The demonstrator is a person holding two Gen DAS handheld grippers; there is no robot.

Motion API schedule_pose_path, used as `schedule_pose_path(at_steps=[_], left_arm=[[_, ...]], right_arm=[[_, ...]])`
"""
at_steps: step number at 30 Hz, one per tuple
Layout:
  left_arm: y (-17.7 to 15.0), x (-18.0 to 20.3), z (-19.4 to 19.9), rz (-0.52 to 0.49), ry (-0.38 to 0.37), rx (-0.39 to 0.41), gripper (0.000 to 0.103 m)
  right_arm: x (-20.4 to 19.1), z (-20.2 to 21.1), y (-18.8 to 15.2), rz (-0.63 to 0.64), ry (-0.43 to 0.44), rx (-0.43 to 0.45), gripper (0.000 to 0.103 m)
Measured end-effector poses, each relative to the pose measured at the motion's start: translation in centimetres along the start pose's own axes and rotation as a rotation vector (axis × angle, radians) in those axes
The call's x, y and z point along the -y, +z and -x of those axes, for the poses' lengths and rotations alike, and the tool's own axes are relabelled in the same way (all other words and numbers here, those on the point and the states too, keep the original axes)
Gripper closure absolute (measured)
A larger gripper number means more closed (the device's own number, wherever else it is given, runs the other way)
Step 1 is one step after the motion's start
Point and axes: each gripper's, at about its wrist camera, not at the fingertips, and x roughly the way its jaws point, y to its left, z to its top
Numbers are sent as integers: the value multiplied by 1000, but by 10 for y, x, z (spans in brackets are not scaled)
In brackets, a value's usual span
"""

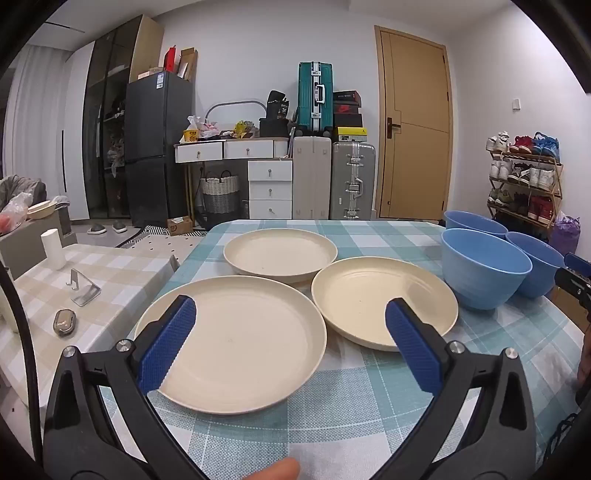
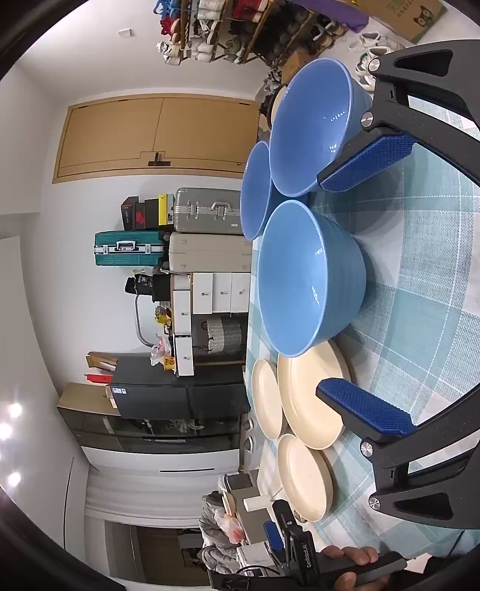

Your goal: Organize plates and bowls

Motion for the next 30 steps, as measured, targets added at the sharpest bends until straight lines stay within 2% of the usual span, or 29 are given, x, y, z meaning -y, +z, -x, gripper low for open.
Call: schedule_pose_path(at_steps=[30], left_arm=[[0, 0, 0, 1, 0, -4, 0]], right_arm=[[3, -2, 0, 13, 3, 5, 0]])
